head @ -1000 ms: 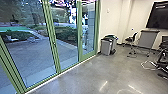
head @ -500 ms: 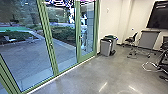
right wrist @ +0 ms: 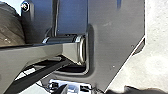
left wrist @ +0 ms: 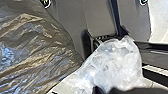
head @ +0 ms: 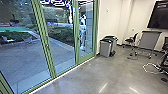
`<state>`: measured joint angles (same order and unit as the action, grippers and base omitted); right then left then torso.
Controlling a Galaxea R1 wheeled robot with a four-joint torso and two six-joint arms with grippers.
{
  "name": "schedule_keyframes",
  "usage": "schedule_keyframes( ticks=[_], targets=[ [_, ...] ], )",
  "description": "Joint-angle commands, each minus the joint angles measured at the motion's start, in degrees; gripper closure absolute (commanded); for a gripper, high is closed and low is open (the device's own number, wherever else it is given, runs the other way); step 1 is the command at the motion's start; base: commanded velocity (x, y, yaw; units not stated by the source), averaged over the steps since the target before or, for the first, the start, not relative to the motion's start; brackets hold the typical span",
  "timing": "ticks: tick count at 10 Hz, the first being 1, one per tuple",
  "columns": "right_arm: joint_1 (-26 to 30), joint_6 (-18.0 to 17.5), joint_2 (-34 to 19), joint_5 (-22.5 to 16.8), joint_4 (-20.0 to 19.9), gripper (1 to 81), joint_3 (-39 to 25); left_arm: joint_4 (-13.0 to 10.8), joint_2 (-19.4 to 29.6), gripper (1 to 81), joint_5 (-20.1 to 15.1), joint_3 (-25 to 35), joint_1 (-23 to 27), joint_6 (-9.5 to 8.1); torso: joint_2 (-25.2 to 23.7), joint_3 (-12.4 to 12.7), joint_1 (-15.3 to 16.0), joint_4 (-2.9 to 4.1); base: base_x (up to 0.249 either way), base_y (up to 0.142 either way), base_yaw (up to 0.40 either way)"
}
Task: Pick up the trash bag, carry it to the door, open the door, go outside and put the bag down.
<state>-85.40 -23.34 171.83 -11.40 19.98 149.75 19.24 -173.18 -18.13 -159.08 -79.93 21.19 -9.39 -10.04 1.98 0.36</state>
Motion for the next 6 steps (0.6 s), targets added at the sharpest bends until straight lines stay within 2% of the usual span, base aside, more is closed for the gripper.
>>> schedule_keyframes(
  ticks=[1,6],
  targets=[
    [2.8,0.2,0.1,-2.6,0.5,1.0,-0.3,0.1,0.3,81.1,-4.7,-0.2,3.2,0.26,0.0,0.0,0.0,0.00,0.178,0.000,0.000],
    [2.7,0.2,0.2,-2.5,0.5,1.0,-0.1,0.1,0.3,81.1,-4.7,-0.2,3.2,0.26,0.0,0.0,0.0,0.00,0.168,0.000,0.000]
  ],
)
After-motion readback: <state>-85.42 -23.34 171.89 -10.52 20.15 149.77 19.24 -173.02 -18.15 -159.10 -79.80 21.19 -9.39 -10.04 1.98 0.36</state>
